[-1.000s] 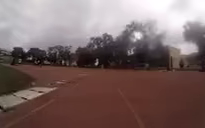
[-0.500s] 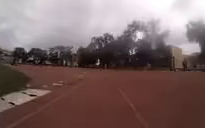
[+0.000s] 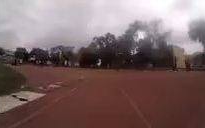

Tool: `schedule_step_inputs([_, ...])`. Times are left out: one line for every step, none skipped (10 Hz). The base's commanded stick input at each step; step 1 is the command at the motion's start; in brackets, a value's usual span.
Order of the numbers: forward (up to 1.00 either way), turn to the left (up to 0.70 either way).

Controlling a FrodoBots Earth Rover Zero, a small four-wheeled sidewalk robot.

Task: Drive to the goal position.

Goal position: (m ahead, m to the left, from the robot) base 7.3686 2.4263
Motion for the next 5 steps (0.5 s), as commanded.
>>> schedule_step_inputs([0.70,-0.08])
schedule_step_inputs([0.70,0.00])
schedule_step_inputs([0.70,0.00])
schedule_step_inputs([0.70,0.00])
schedule_step_inputs([0.70,0.00])
